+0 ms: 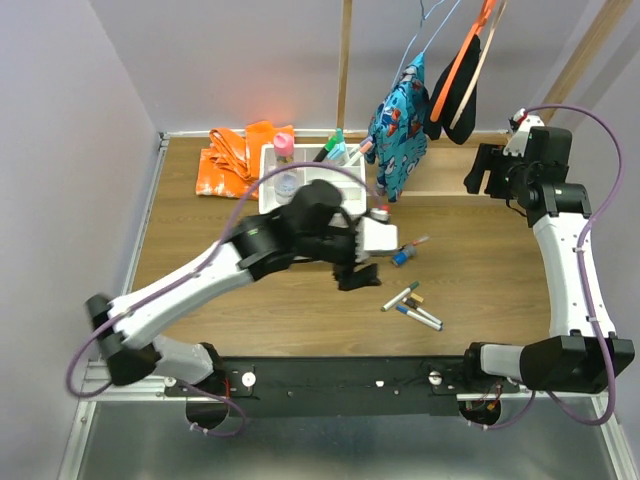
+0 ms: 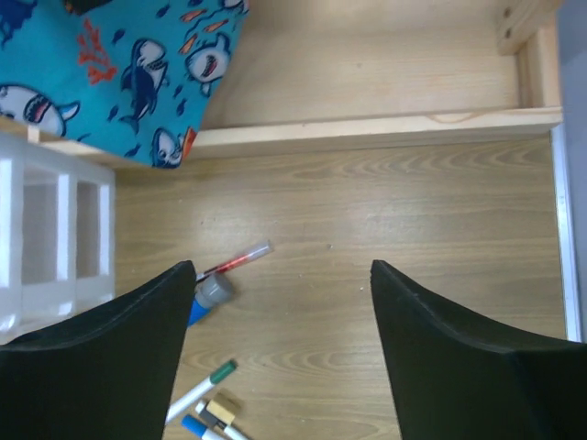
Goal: Sort the stationery into containers
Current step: Pick up the pen from the center of the board.
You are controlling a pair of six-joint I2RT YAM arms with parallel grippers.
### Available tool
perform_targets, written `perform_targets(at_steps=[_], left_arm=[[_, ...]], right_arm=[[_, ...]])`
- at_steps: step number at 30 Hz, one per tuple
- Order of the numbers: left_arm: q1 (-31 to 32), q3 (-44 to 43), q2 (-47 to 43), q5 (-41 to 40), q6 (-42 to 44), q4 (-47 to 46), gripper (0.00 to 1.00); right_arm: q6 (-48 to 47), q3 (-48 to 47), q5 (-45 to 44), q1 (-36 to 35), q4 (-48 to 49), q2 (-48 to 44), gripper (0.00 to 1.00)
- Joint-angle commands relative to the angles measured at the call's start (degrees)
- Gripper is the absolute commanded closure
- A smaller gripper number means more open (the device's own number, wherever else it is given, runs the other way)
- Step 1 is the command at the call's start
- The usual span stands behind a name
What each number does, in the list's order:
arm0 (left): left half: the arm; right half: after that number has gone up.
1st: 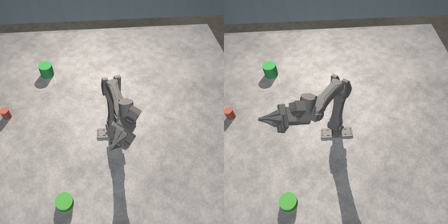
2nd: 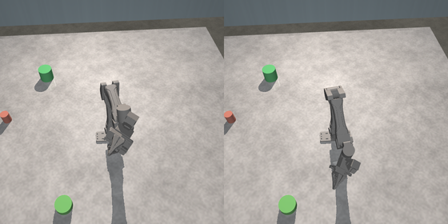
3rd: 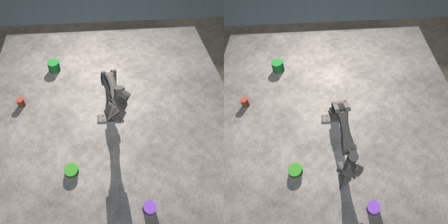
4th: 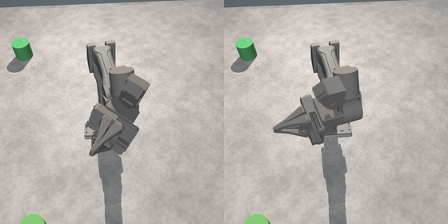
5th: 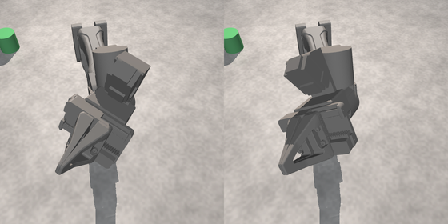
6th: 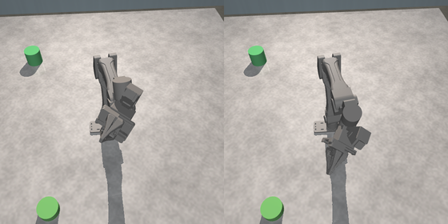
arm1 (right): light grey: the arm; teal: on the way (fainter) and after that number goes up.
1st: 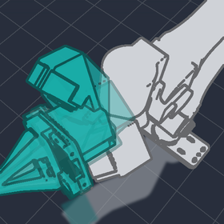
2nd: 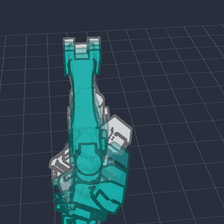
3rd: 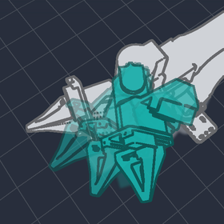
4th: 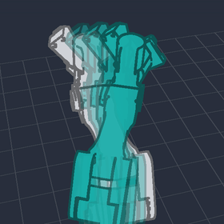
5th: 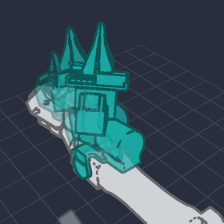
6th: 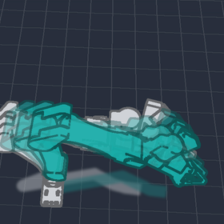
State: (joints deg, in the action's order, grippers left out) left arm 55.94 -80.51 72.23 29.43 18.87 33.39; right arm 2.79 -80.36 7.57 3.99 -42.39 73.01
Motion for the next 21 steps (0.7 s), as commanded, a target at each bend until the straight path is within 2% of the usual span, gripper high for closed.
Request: perform_targets(at_steps=[1,4,8,14,15,18,21], left_arm=[[4.34,-10.71,14.41,-7.45,-3.57,5.38,0.27],[5.58,-17.82,24.25,-8.68,-6.03,7.3,0.28],[7.42,-23.98,36.1,-10.79,-7.7,7.92,0.28],[7.51,-29.08,46.67,-15.18,-12.63,7.39,0.35],[7.51,-29.26,47.56,-15.63,-14.98,6.79,0.38],[7.86,-29.09,49.85,-17.64,-18.59,5.47,0.4],[8.39,-29.53,52.13,-18.09,-18.61,5.2,0.44]], right_arm=[[1.7,0.64,-6.6,0.93,2.49,-4.26,0.09],[1.61,2.66,-7.31,1.11,2.4,-7.26,0.05],[2.92,4.86,-8.96,1.2,1.17,-11.21,0.06],[5.47,5.3,-13.28,2.16,0.91,-12.54,0.06],[5.74,5.21,-13.37,2.25,1.17,-12.37,0.06],[6.26,5.47,-12.5,2.43,1.61,-12.02,0.06],[6.27,6.09,-11.97,2.6,2.22,-11.84,0.06]])
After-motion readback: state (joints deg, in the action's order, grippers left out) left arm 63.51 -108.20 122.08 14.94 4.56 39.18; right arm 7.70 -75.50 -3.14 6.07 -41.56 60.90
